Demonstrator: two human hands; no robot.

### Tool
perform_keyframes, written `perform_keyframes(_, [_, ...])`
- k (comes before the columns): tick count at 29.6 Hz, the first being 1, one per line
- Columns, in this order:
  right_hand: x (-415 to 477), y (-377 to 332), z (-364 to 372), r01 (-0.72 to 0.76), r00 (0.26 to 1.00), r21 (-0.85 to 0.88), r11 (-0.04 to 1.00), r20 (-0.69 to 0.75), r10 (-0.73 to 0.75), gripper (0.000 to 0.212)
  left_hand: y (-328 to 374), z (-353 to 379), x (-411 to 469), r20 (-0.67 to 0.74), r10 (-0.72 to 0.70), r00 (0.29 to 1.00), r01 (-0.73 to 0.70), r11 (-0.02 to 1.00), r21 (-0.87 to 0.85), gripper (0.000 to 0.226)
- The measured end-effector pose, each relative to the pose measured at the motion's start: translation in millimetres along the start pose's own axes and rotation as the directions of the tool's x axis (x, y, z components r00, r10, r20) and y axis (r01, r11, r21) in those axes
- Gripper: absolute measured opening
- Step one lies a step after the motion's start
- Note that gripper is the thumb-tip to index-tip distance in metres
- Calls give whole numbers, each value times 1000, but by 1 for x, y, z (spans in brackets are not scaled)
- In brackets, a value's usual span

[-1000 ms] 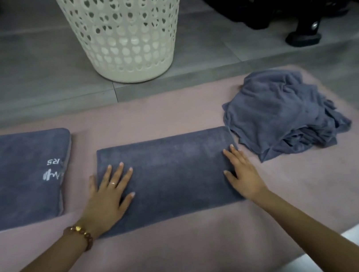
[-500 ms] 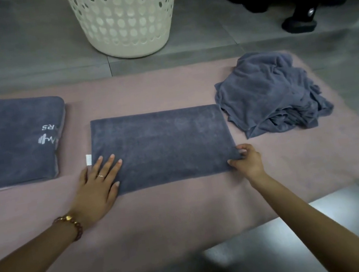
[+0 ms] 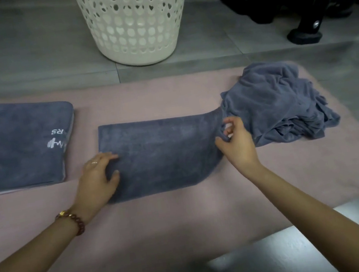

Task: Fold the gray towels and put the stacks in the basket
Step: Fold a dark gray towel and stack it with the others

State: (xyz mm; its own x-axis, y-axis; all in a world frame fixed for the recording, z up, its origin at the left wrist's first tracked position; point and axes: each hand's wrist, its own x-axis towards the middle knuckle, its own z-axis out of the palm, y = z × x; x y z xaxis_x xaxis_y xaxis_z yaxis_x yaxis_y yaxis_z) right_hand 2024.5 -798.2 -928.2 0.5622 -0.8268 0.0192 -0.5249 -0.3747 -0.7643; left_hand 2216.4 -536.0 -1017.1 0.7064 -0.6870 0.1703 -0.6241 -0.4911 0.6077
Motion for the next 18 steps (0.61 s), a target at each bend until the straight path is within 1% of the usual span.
perform_keyframes(1, [2,-24,8,91,996,-23,996,4,-91,43,8,-6,10,-42,-78,996,67,972,-224,24])
perform_keyframes(2, [1,-47,18,188,982,-43,981,26,-187,44,16,-14,19,-29,-180,983,149,888,-434,19])
perform_keyframes(3, [-3,-69,29,289,956,-62,955,69,-284,45,23,-20,28,38,-279,960,246,765,-595,19])
perform_keyframes(4, [-9,-90,42,381,921,-74,922,122,-371,46,28,-26,37,128,-359,924,340,624,-703,19])
perform_keyframes(5, [-17,-107,56,469,875,-80,880,177,-450,46,29,-29,44,230,-415,880,427,482,-765,20])
perform_keyframes(6, [-28,-119,71,551,818,-77,831,243,-521,47,26,-32,50,330,-435,838,495,348,-796,23])
perform_keyframes(7, [-40,-126,86,623,752,-70,779,325,-573,50,22,-33,53,409,-437,801,545,250,-800,30])
perform_keyframes(8, [-51,-127,101,679,682,-75,731,432,-590,56,15,-33,55,458,-434,776,579,203,-790,37])
perform_keyframes(9, [-61,-123,115,729,612,-112,676,548,-570,66,8,-29,55,479,-450,754,601,177,-779,42])
perform_keyframes(10, [-66,-115,127,770,555,-176,613,660,-507,79,3,-25,53,474,-494,730,617,176,-767,44])
perform_keyframes(11, [-69,-107,136,793,521,-237,561,741,-423,88,-3,-20,50,448,-550,705,633,203,-747,41])
perform_keyframes(12, [-68,-97,143,797,515,-282,534,781,-355,92,-4,-15,48,412,-592,692,637,232,-735,34])
perform_keyframes(13, [-63,-89,146,791,531,-315,525,780,-332,91,-7,-10,46,339,-620,708,610,295,-735,25])
perform_keyframes(14, [-56,-80,150,784,555,-346,516,763,-331,88,-9,-5,45,247,-615,749,556,380,-739,14])
perform_keyframes(15, [-47,-71,152,775,585,-374,510,729,-354,85,-10,-1,43,170,-575,800,496,475,-727,8])
perform_keyframes(16, [-39,-62,154,762,618,-400,510,685,-386,81,-10,2,40,111,-514,850,436,570,-696,22])
perform_keyframes(17, [-33,-56,153,731,659,-430,529,646,-386,80,-9,4,37,71,-437,897,374,663,-649,35])
perform_keyframes(18, [-27,-49,152,701,691,-448,555,618,-375,84,-6,5,35,30,-359,933,307,750,-586,41])
